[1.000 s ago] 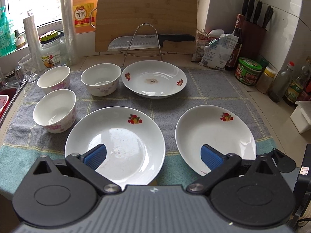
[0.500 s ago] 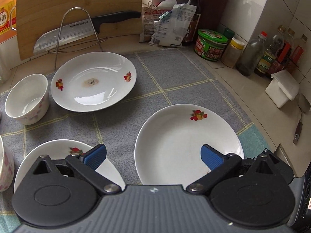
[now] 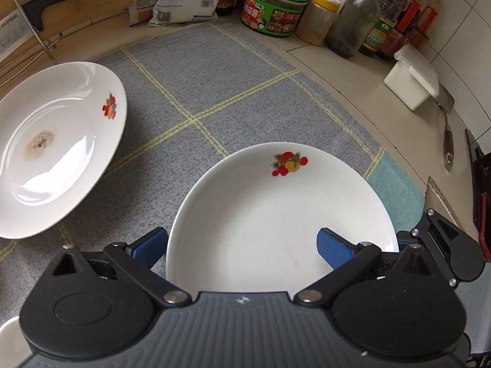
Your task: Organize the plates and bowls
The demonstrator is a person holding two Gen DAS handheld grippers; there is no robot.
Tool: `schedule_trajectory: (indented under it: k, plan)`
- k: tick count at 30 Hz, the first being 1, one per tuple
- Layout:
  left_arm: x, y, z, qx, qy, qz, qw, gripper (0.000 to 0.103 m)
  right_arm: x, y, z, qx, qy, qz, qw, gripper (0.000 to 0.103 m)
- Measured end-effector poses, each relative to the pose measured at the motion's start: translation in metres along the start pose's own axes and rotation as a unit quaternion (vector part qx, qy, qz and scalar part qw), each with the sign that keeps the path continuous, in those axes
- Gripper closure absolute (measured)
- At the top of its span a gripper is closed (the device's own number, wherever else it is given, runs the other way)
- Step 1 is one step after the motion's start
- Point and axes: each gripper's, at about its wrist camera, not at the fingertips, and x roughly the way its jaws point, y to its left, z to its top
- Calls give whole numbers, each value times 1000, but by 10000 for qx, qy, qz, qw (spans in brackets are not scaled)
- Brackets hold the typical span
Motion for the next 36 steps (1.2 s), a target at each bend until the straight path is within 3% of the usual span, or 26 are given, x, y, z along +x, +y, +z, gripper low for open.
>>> schedule_trajectory:
  k: [4, 13, 20, 25, 30, 36]
  plan:
    - [2, -5, 0, 296, 19, 10, 9996, 1, 0, 0, 0, 22, -8, -18, 10000, 0]
    - [2, 4, 4, 379, 94, -226, 9990, 1, 1, -4, 2, -162, 29, 163, 9997, 0]
    - [4, -2, 6, 676, 260, -170, 9972, 1, 1, -5, 1, -193, -37, 194, 9996, 0]
    - [3, 4, 13, 585, 416, -578, 9957, 2, 2, -8, 2, -261, -34, 274, 9993, 0]
    - [4, -1, 19, 917, 568, -642, 9921, 3, 1, -11, 0, -289, -88, 321, 9990, 0]
    - [9, 3, 26, 895, 876, -839, 9886, 6, 0, -11, 0, -327, -114, 365, 9987, 0]
